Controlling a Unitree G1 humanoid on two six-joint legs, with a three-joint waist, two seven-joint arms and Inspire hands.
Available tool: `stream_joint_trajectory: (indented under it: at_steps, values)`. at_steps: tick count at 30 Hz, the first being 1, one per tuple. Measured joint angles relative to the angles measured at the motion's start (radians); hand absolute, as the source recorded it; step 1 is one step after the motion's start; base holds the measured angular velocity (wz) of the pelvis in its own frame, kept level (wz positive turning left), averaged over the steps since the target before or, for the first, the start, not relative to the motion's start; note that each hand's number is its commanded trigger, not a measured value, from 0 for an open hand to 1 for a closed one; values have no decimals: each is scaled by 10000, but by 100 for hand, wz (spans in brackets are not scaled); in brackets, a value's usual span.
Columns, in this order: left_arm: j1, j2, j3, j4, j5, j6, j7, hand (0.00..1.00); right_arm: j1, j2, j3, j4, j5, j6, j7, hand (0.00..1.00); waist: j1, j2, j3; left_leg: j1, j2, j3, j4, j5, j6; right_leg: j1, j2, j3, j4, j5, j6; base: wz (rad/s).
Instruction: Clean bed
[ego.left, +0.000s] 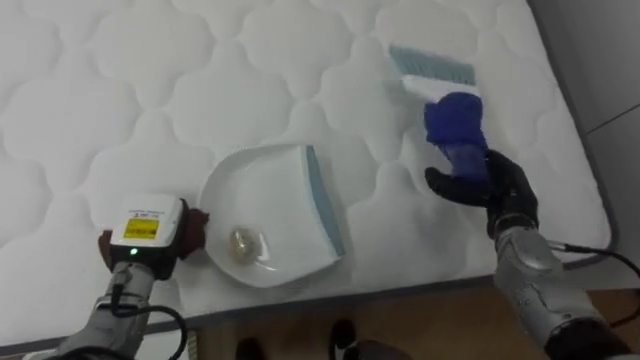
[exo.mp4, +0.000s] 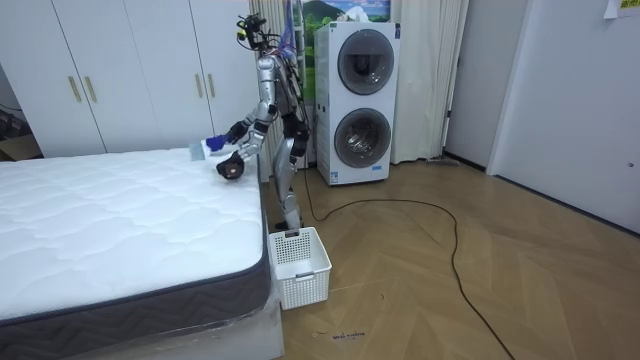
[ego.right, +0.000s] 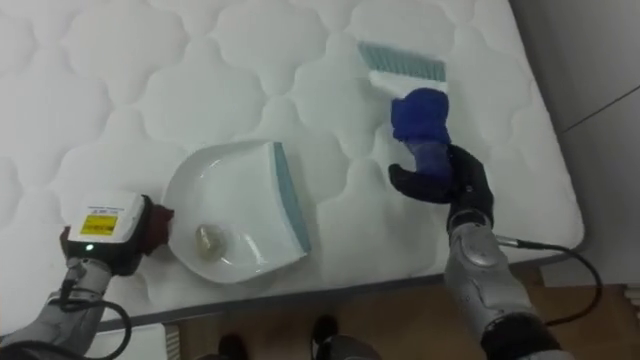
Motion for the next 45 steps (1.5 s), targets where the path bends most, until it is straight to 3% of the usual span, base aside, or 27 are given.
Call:
stream_joint_trajectory:
  at_steps: [5, 9, 10, 11, 15, 16, 17, 20, 22, 26, 29, 32, 36, 38, 41, 42, 43, 44, 45]
  values:
    - [6, -317, 599, -84, -70, -577, 270, 100, 422, 186, -234, -330, 253, -112, 205, 0, -50, 14, -15, 167, 27, 88, 0, -16, -27, 91, 76, 184, 2, 14, -19, -9]
    - [198, -603, 1157, -495, -45, -692, 722, 100, 765, 238, -589, -725, 224, -130, 192, 0, -26, 33, -43, 471, 18, 124, -96, -4, -44, 368, 114, 239, -194, 28, 5, -4]
    - [428, -673, 1396, -713, -28, -817, 832, 100, 906, 293, -708, -851, 212, -137, 223, 0, 9, 31, -69, 712, 14, 194, -229, -4, -47, 561, 115, 252, -278, 27, 8, -11]
    - [645, -757, 1622, -904, -30, -915, 930, 100, 1108, 314, -726, -947, 206, -242, 258, 0, 35, 30, -142, 931, -2, 231, -386, 12, -70, 740, 121, 251, -380, 31, 16, -8]
    - [1046, -810, 1848, -1196, -53, -1020, 1173, 100, 1955, 315, -755, -1576, -251, -245, 341, 0, 216, 37, -260, 1537, -10, 222, -643, 38, -123, 1418, 267, 222, -789, 62, 49, 0]
    - [1225, -812, 1994, -1256, -39, -1018, 1169, 100, 2139, 332, -753, -1628, -667, -244, 359, 0, 224, 54, -365, 1709, -15, 183, -772, 51, -150, 1649, 283, 146, -943, 80, 54, 9]
    - [1424, -810, 2188, -1488, -36, -1013, 1167, 100, 2218, 324, -762, -1641, -1043, -244, 327, 0, 255, 69, -418, 1807, -9, 99, -785, 43, -168, 1827, 311, 92, -1067, 86, 58, 8]
    - [1862, -826, 2570, -2129, -41, -1008, 1169, 100, 2228, 322, -802, -1704, -1863, -245, 167, 0, 490, 72, -427, 2224, 13, 96, -925, 34, -212, 2273, 445, 94, -1258, 100, 67, 0]
    - [2100, -851, 2733, -2449, -53, -1009, 1169, 100, 2262, 318, -869, -1927, -2318, -245, 73, 0, 571, 115, -484, 2484, 3, 75, -1116, 44, -245, 2520, 459, 64, -1406, 100, 70, 0]
    - [2278, -1000, 3326, -2558, -32, -1057, 1167, 100, 2319, 321, -1038, -2695, -2900, -246, -35, 0, 775, 146, -500, 3108, -20, 31, -1462, 91, -321, 3110, 483, 21, -1610, 90, 77, 3]
    - [2608, -999, 4066, -3139, -21, -1036, 1159, 100, 2349, 277, -1353, -3532, -3431, -335, -52, 0, 1056, 192, -522, 3251, 4, -138, -1452, 65, -392, 3369, 609, 7, -1754, 58, 56, 6]
    - [2872, -1017, 4318, -3665, -37, -1001, 1161, 100, 2417, 278, -1486, -3811, -3869, -348, -79, 0, 1243, 236, -535, 3298, 0, -315, -1423, 67, -422, 3603, 633, -199, -1862, 27, 39, 22]
    - [3239, -1030, 4471, -4012, -257, -1008, 1139, 100, 2520, 289, -1490, -3982, -4597, -452, -250, 0, 1313, 268, -533, 3230, -71, -838, -1326, 109, -492, 3980, 587, -790, -1903, -198, 26, 53]
    - [3335, -1045, 4468, -4168, -390, -1007, 1003, 100, 2524, 269, -1511, -4118, -4861, -454, -442, 0, 1295, 309, -530, 2775, -30, -1102, -876, 112, -496, 4096, 566, -1371, -1858, -365, -10, 77]
    - [3329, -1172, 4473, -4384, -460, -1037, 976, 100, 2525, 263, -1510, -4240, -4932, -505, -759, 0, 1301, 341, -522, 2429, 54, -858, -589, 147, -476, 4202, 524, -1820, -1631, -638, -66, 99]
    - [3322, -1230, 4461, -4389, -459, -1144, 970, 100, 2523, 262, -1528, -4280, -4977, -702, -912, 0, 1287, 363, -511, 2283, 95, -456, -527, 237, -390, 4286, 402, -2188, -1443, -877, -55, 142]
    - [3335, -1262, 4453, -4390, -459, -1278, 952, 100, 2524, 264, -1617, -4283, -5206, -927, -1024, 0, 1193, 400, -507, 2237, 183, 218, -503, 363, -236, 4441, 137, -2841, -1399, -1080, -38, 189]
    - [3304, -1288, 4465, -4401, -455, -1395, 945, 100, 2524, 267, -1817, -4343, -5311, -1092, -1035, 0, 998, 436, -490, 2231, 413, 1224, -375, 443, -67, 4589, -103, -3766, -1355, -1238, -34, 168]
    - [3297, -1308, 4473, -4402, -455, -1444, 945, 100, 2523, 248, -1904, -4356, -5309, -1163, -1036, 0, 992, 470, -482, 2237, 620, 1707, -122, 373, 39, 4704, -173, -4131, -1336, -1311, -23, 147]
